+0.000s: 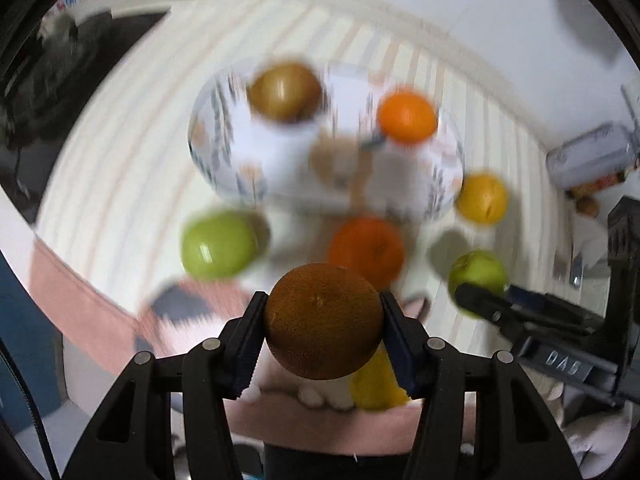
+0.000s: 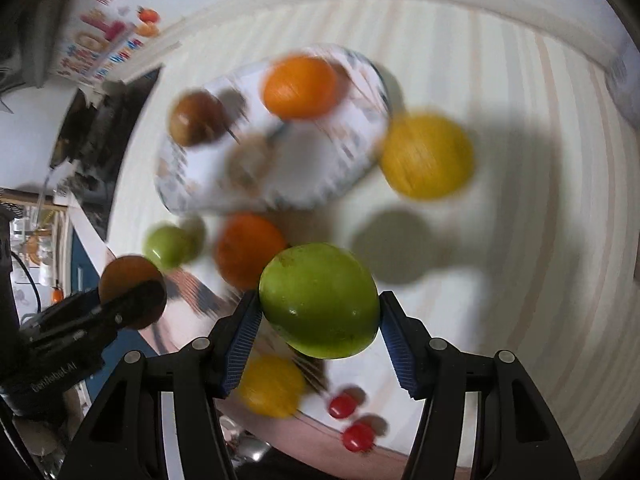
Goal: Organize fruits
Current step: 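Set the orange on the plate while the right tool sets the green apple there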
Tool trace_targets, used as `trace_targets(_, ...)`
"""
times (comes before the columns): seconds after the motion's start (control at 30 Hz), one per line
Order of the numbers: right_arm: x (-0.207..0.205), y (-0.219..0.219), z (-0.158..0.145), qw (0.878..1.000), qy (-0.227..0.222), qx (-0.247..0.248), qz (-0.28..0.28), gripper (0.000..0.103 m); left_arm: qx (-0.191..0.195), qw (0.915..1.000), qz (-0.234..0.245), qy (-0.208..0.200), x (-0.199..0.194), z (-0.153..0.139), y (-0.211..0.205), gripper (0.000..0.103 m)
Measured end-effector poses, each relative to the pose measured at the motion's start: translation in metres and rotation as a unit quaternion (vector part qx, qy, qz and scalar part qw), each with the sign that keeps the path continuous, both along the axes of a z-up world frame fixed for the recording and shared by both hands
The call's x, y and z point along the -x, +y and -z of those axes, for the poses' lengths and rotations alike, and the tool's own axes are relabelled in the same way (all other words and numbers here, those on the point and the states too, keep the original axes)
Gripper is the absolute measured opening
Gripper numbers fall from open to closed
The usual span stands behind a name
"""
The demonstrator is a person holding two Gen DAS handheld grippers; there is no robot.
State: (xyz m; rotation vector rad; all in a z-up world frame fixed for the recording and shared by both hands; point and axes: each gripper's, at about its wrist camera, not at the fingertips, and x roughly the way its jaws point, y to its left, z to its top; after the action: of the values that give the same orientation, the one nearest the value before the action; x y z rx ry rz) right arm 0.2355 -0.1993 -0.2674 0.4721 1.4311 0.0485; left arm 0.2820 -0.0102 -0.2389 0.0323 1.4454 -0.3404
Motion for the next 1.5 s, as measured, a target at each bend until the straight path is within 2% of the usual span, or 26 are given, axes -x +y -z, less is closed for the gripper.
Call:
trace_targets(0.1,-0.031,0.009,-0.008,1.0,-0.016,0.018,-0.007,0.062,-0.014,0.9997,-0.003,-0.022,-0.038,-0.009,0.008,0.052)
trace_targets(0.17,-0.05,0.013,-0.005,1.0,-0.013,0.022,-0.006,0.062,-0.025,0.9994,-0.008,-0.022,-0.063,-0.007,0.01,0.052)
trace_targets(0.37,-0.094,0.026,0.023,0.999,0.016,0.042,-0.004,0.062,-0.063,0.9978,-0.013,0.017,-0.113,0.037,0.013,0.052)
trace_targets(0.57,-0.111,0.034,0.043,0.998,0.04,0.056,-0.007,0.062,-0.078,0.9954,-0.008,0.056,-0.126,0.068,0.015,0.053)
trace_targets(0.8,-0.119,0.034,0.048,0.997,0.052,0.058,-0.011,0.063,-0.08,0.9947,-0.019,0.061,-0.13,0.075,0.019,0.053)
trace_targets(0.83,-0.119,0.034,0.049,0.997,0.055,0.056,-0.01,0.065,-0.08,0.9946,-0.022,0.062,-0.131,0.076,0.017,0.053)
trace_targets(0.87,-0.12,0.034,0.049,0.997,0.057,0.056,-0.008,0.077,-0.079,0.9947,-0.025,0.062,-0.131,0.076,0.017,0.054)
trace_targets(0.9,-0.12,0.033,0.047,0.997,0.056,0.059,-0.006,0.086,-0.078,0.9949,-0.027,0.059,-0.132,0.075,0.018,0.06)
trace_targets(0.93,-0.119,0.031,0.044,0.997,0.054,0.059,-0.005,0.094,-0.08,0.9949,-0.03,0.054,-0.129,0.07,0.019,0.075)
trace_targets(0.97,-0.116,0.03,0.042,0.997,0.053,0.058,-0.004,0.094,-0.082,0.9949,-0.033,0.047,-0.129,0.067,0.021,0.087)
trace_targets(1.23,-0.098,0.029,0.015,0.996,0.037,0.081,-0.021,0.094,-0.085,0.995,-0.052,0.001,-0.108,0.029,0.033,0.088)
trace_targets(1.5,-0.06,0.022,-0.039,0.992,-0.029,0.117,-0.03,0.094,-0.082,0.993,-0.06,-0.061,-0.063,-0.025,0.034,0.088)
